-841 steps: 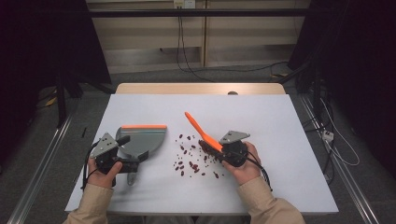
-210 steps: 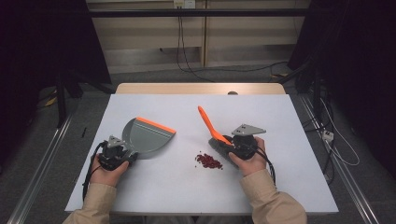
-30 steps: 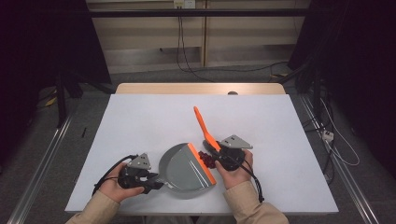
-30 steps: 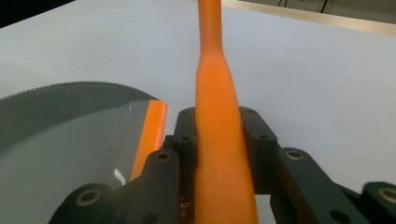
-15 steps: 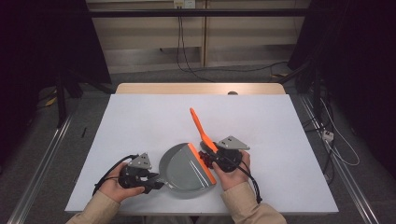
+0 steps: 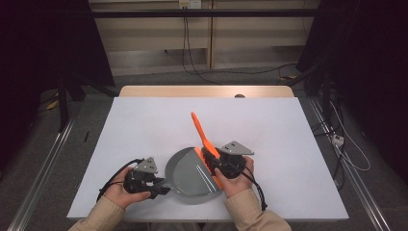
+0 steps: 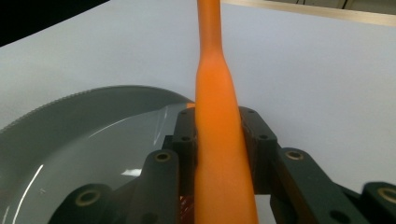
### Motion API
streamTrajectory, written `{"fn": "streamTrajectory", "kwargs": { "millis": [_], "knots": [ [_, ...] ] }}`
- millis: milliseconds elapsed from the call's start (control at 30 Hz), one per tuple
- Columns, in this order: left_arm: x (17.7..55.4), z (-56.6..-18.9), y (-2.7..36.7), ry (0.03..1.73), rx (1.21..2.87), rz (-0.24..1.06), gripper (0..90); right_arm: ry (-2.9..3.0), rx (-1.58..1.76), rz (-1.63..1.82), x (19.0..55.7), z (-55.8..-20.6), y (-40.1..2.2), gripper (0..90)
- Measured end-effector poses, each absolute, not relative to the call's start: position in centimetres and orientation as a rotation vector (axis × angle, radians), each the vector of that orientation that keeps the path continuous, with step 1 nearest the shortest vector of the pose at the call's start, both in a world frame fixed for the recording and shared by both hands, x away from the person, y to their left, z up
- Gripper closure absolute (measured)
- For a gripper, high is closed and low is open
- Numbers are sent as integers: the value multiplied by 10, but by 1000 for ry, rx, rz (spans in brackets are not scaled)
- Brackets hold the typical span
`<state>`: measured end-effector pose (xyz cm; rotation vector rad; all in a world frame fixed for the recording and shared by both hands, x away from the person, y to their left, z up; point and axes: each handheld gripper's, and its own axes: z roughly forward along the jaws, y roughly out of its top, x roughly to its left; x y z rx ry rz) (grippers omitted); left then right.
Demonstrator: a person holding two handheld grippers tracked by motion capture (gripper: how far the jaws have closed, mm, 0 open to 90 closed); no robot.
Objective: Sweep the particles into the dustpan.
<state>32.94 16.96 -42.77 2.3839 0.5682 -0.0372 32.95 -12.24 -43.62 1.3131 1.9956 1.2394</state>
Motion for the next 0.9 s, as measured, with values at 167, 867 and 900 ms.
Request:
{"fn": "streamTrajectory", "kwargs": {
  "millis": [167, 867, 900],
  "knots": [
    [329, -428, 170, 568, 2384, -35, 629, 1989, 1307, 1239, 328, -437, -119, 716],
    [329, -429, 171, 582, 2371, -38, 628, 2067, 1221, 1346, 323, -429, -86, 718],
    [329, -429, 171, 584, 2370, -39, 628, 2068, 1225, 1360, 324, -429, -85, 718]
  ]
}}
